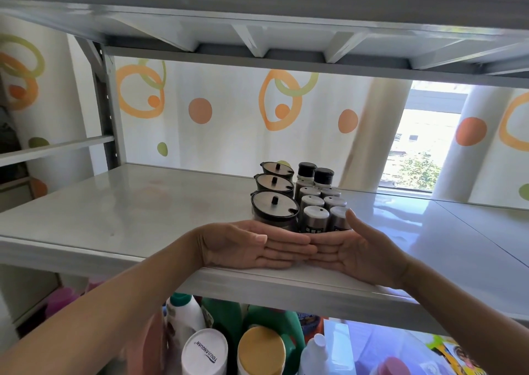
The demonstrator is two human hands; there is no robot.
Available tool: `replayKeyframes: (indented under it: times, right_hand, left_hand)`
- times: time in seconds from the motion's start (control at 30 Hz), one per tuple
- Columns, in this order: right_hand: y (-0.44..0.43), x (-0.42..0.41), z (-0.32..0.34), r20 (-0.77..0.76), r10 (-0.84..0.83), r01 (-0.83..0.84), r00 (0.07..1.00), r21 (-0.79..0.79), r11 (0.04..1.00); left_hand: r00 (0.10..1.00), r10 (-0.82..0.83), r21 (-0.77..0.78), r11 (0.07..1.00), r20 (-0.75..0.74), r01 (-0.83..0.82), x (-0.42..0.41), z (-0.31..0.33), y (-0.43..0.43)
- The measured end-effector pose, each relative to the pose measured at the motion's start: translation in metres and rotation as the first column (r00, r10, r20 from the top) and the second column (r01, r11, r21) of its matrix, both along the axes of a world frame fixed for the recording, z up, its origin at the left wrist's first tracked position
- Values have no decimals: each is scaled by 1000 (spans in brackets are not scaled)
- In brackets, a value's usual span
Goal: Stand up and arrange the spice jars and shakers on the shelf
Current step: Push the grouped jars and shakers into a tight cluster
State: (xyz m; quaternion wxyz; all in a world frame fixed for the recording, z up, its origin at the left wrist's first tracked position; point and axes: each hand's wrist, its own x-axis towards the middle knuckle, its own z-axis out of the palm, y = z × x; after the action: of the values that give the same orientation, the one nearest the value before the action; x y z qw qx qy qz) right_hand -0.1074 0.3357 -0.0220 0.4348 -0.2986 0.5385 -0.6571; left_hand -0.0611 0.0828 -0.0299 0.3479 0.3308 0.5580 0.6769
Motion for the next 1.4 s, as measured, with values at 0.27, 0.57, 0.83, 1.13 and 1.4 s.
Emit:
replayKeyframes:
  times: [0.27, 0.57, 0.83, 1.13, 1.4]
  right_hand:
    - [-3, -6, 0, -7, 1, -1, 1000, 1, 1000]
    - [-7, -9, 0, -28, -31, 31, 999, -16, 999]
    - [29, 16, -1, -147, -315, 268, 938, -271, 925]
    - [-6, -21, -14, 33, -944, 937, 328, -139, 320]
    - [-48, -20, -2, 101, -845, 851, 526, -71, 521]
  left_hand:
    - [999, 33, -13, 999, 5, -33, -7, 1, 1]
    - [996, 87, 3, 996, 14, -87, -6, 1, 3]
    - [967, 226, 252, 949, -115, -192, 12, 9, -33]
    - [130, 949, 150, 89, 288, -985, -40, 8, -12]
    - [368, 905, 95, 356, 213, -930, -67, -5, 13]
